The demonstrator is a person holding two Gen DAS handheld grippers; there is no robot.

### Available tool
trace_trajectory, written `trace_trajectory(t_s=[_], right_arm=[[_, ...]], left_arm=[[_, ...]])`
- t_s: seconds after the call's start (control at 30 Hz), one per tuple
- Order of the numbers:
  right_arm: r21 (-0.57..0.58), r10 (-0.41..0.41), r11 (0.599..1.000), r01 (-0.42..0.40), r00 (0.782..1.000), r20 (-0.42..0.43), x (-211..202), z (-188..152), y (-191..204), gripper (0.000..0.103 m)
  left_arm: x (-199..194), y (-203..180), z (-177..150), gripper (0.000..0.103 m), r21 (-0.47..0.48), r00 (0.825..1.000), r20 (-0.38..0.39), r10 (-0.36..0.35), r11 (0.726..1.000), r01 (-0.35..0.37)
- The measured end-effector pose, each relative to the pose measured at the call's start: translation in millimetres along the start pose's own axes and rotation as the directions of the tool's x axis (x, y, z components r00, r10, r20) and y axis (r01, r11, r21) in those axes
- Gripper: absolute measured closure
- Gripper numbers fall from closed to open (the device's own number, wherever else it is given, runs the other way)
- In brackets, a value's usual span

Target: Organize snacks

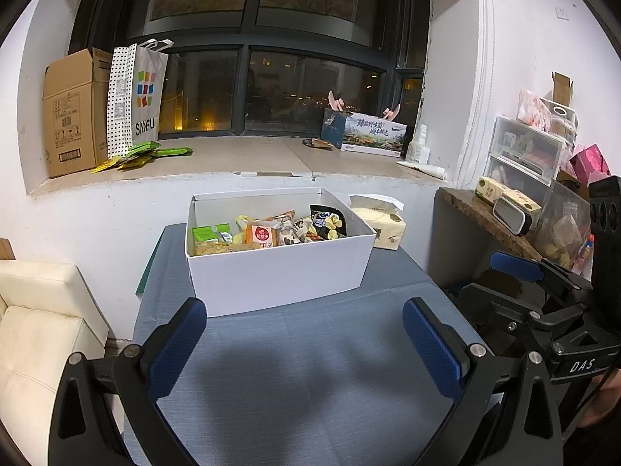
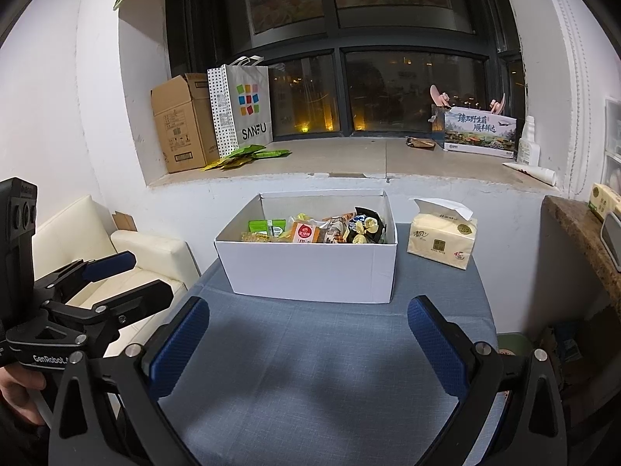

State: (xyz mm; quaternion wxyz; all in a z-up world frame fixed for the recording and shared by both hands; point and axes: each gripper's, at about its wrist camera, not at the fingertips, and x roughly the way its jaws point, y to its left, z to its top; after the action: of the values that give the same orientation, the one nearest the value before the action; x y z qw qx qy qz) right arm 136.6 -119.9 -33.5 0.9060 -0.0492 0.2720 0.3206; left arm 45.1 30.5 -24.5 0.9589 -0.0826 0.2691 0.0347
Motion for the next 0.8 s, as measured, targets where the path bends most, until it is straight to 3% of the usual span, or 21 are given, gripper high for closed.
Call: trace_trajectory(t_s=[0.8], right_arm=[[-0.004, 0.002, 1.000, -0.002, 1.000, -0.006, 0.1, -2.9, 2.4, 0.000]], left_arm=[[-1.3, 0.3, 0.6, 0.000, 0.004, 1.000, -0.004, 0.004, 1.000, -0.004]])
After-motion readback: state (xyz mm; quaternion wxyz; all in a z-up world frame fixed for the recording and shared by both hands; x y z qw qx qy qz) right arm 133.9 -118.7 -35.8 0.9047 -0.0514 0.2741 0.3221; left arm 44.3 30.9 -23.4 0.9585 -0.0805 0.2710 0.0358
